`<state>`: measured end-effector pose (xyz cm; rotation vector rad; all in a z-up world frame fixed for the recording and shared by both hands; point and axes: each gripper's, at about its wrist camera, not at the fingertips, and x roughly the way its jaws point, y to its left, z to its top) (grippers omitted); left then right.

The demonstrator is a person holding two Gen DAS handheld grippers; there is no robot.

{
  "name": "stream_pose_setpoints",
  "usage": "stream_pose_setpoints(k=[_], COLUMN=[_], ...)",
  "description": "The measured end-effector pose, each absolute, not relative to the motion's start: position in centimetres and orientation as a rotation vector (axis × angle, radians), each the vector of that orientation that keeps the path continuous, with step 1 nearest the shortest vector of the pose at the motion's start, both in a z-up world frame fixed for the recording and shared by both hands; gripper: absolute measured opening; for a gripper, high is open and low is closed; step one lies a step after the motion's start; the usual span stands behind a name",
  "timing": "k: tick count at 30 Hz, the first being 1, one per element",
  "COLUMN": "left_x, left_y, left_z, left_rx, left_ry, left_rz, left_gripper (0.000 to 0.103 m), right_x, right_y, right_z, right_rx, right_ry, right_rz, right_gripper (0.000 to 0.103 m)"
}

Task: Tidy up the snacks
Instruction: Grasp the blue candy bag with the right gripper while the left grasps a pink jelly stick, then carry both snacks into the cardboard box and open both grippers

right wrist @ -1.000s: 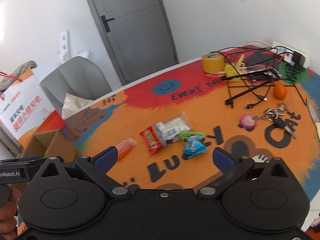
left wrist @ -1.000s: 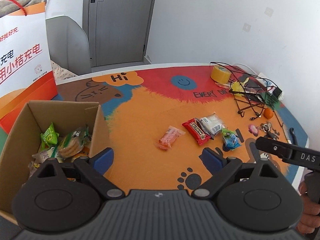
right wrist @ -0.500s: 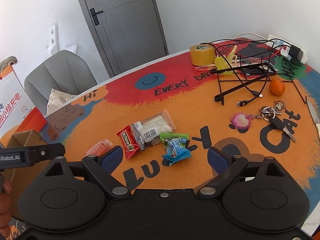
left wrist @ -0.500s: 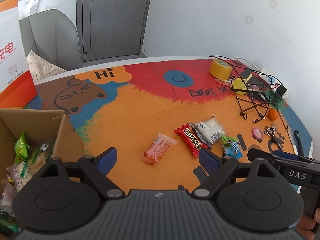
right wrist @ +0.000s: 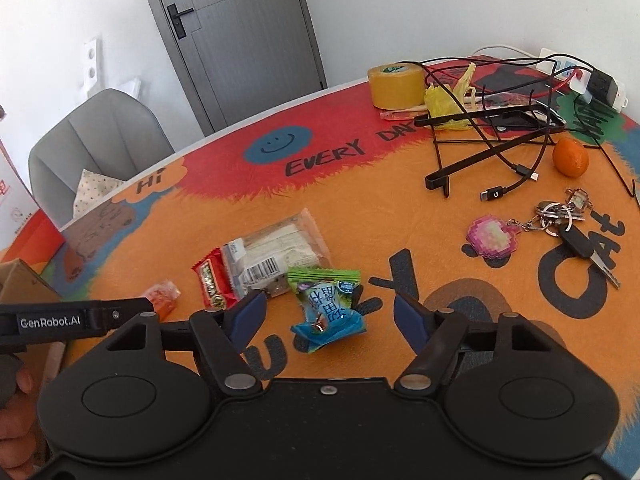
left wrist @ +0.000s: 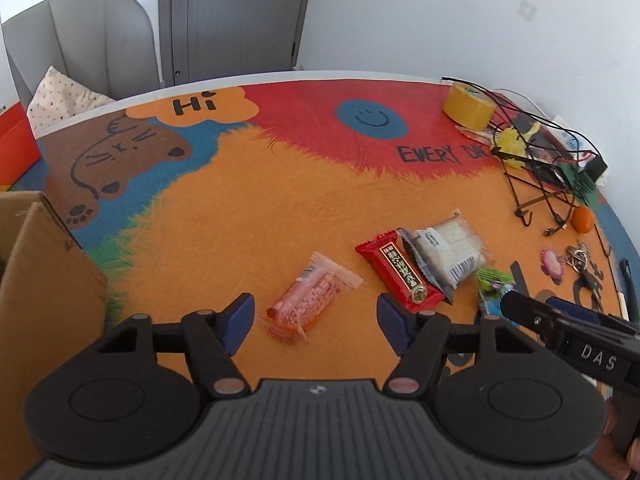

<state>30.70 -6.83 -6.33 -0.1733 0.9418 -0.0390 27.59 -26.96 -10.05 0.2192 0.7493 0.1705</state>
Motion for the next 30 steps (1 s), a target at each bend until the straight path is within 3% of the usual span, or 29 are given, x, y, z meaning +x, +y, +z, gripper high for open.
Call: stream_pose_setpoints(k=[3,5,7,8,9,13,30], left_x=[31.3,31.4,31.6,31.6,31.5,31.2,26.2], left_y=[-7.3,-7.6,-7.6,-7.5,-7.6,-7.6,-7.1], left_z=[-7.0,-7.5,-8.0,-8.0,-8.0,-8.1,-4.9], left_rx=[-0.167,-0.154,-0.163,-0.162,-0.152,-0.145,-0.195], left_ry=[0.958,0.966,0.989,0.987,0.979,0.969,0.885], left_rz=[-0.045,-0.045,-0.052,-0.049,-0.046,-0.048,-0.11], left_gripper=[0.067,0.061,0.045,0.043,0.033,0.029,0.018], right_x=[28.3,28.7,28.9,29.0,28.9,28.8,24.0], right_y=[-26.9,-26.9,-26.9,-26.9,-26.9,-27.3,-27.0], right_z=[-10.8,-11.2,-11.6,-11.8,-11.8,-11.9,-8.6], right_rx=[0.214,0.217,0.225,0.229,0.226,0.271,0.379], right_ry=[0.758,0.766,0.778,0.783,0.773,0.767,0.649], right_rz=[0.16,0.159,0.167,0.172,0.174,0.195,0.231], right_gripper=[0.067,0.061,0.048,0.047,0.042,0.029,0.027])
